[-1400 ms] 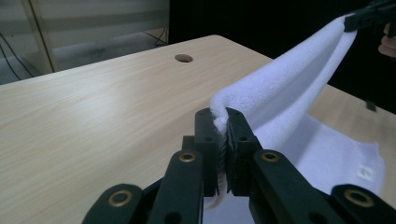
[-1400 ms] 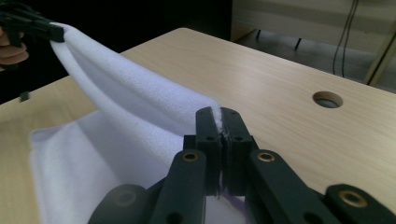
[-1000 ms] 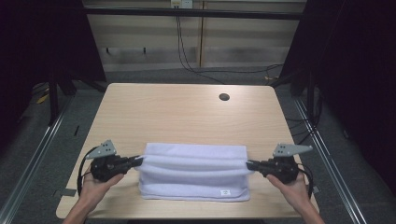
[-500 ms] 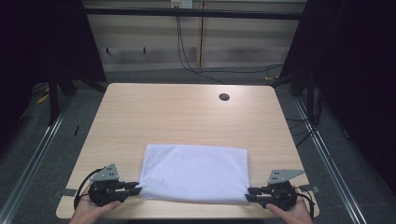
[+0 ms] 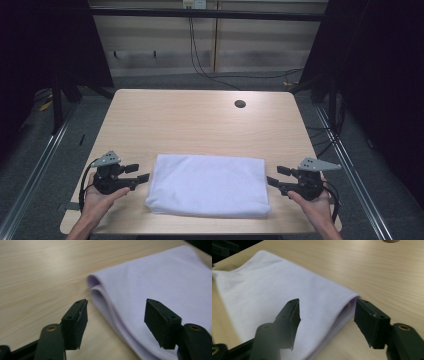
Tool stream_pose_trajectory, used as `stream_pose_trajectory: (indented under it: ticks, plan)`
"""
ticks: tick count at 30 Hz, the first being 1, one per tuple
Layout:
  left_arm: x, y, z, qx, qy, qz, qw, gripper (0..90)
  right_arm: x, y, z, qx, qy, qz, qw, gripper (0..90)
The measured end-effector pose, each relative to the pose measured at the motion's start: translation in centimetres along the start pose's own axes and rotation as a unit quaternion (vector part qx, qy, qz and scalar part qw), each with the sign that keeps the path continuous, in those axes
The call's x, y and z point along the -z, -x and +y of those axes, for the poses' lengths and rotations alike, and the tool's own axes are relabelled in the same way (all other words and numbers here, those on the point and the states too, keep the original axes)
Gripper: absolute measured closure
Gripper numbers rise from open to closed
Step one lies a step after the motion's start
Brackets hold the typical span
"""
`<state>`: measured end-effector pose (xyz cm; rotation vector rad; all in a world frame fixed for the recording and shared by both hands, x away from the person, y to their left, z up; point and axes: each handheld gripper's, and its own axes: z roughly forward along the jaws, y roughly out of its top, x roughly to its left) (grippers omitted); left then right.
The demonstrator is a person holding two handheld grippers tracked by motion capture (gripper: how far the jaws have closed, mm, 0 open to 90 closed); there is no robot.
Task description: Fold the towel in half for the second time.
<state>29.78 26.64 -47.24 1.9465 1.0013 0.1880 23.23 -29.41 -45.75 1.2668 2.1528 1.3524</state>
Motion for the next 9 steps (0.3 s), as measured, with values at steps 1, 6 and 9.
stream_pose_trajectory:
  ticks: [1, 6, 9]
  plan:
    - [0.0, -0.3, -0.4, 0.013, 0.005, 0.006, 0.9999, 33.6, -0.1, 0.5, -0.3, -0.008, -0.003, -0.005, 1.0, 36.4]
    - [1.0, -0.9, -1.2, 0.008, 0.007, 0.021, 0.9997, 29.2, 0.0, 2.1, -1.7, -0.021, -0.015, -0.05, 0.9984, 30.0]
    - [1.1, -0.8, -1.8, 0.004, 0.002, 0.023, 0.9997, 25.6, 0.4, 2.1, -1.7, -0.021, -0.001, -0.055, 0.9982, 27.1]
